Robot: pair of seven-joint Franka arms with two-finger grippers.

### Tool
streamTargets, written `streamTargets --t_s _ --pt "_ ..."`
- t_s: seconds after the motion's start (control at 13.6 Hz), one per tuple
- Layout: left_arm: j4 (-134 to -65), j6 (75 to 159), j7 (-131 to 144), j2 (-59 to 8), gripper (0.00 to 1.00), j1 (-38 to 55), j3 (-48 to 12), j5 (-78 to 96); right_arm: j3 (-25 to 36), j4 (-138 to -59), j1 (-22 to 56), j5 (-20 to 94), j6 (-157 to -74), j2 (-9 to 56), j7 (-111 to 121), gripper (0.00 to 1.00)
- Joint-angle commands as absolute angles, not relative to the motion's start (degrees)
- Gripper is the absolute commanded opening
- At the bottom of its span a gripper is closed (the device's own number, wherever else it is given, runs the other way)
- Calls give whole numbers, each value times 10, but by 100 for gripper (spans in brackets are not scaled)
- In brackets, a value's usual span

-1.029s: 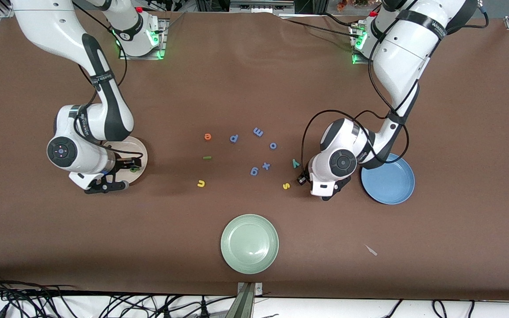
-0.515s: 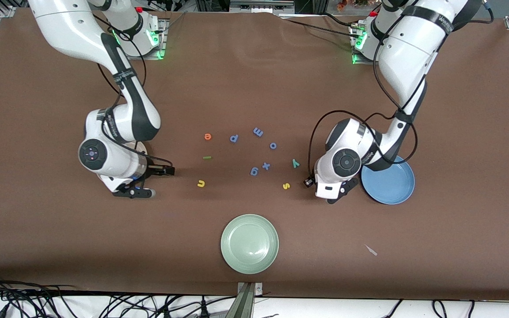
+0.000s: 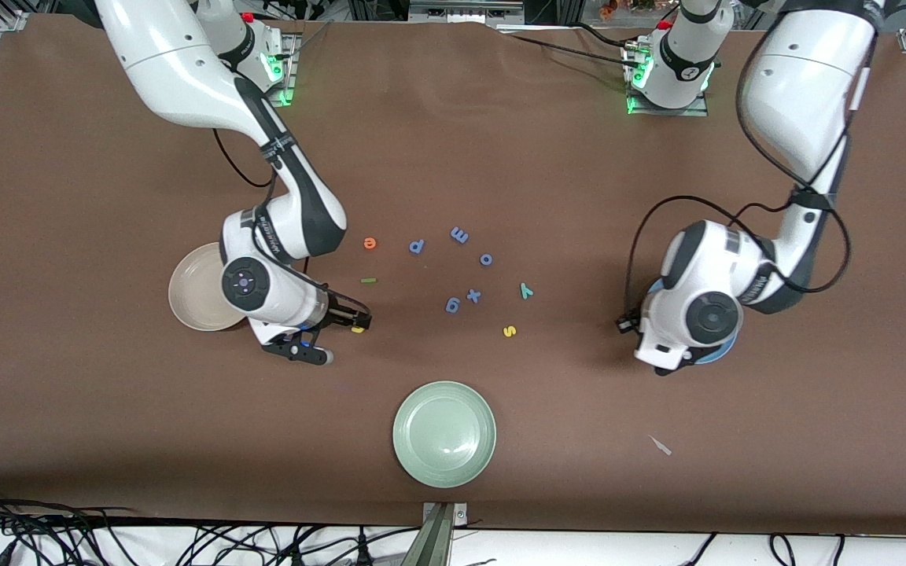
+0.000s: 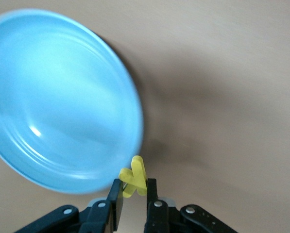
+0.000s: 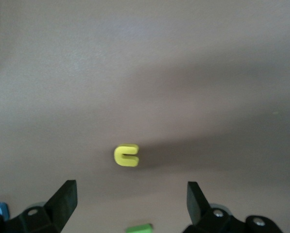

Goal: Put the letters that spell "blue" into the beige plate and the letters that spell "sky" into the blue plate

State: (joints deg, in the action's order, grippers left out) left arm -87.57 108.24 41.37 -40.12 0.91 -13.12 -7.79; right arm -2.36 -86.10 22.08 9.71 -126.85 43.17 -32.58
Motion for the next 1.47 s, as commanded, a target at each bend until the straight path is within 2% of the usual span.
streamTargets --t_s 0.0,0.15,0.29,0.37,0.44,0.51,0.59,0.81,0.96,1.1,1.18,1.4 --pt "-898 1075 333 -389 12 -34 -137 -91 -21 -836 229 87 -1286 465 -353 100" --pt "-898 1078 302 -396 15 -50 -136 -91 -20 -833 232 59 -1291 473 -374 100" --pt "-896 1082 278 -404 24 -67 -137 -91 -20 -824 237 54 -1291 482 -380 100" --pt "-895 1081 272 -404 42 -68 -137 -90 -20 -822 237 53 -1292 487 -380 100" --pt "-892 1080 272 -403 86 -68 -138 -90 -20 -819 237 53 -1292 489 -381 100" --pt "-887 1076 273 -402 100 -66 -140 -88 -20 -818 238 53 -1292 491 -381 99" --pt "-884 1076 279 -398 100 -61 -141 -84 -20 -818 238 49 -1292 492 -381 97" --pt "-860 1074 279 -394 100 -54 -172 -82 -21 -818 240 47 -1298 497 -381 81" --pt "-847 1076 275 -397 100 -48 -209 -83 -21 -818 240 47 -1300 500 -381 64" --pt "-828 1081 245 -405 100 -5 -215 -89 -21 -818 240 47 -1300 500 -381 40" --pt "-815 1084 205 -419 100 13 -214 -85 -21 -818 240 48 -1300 500 -382 31" --pt "-795 1140 128 -445 100 44 -216 -86 -21 -818 240 50 -1301 500 -382 20"
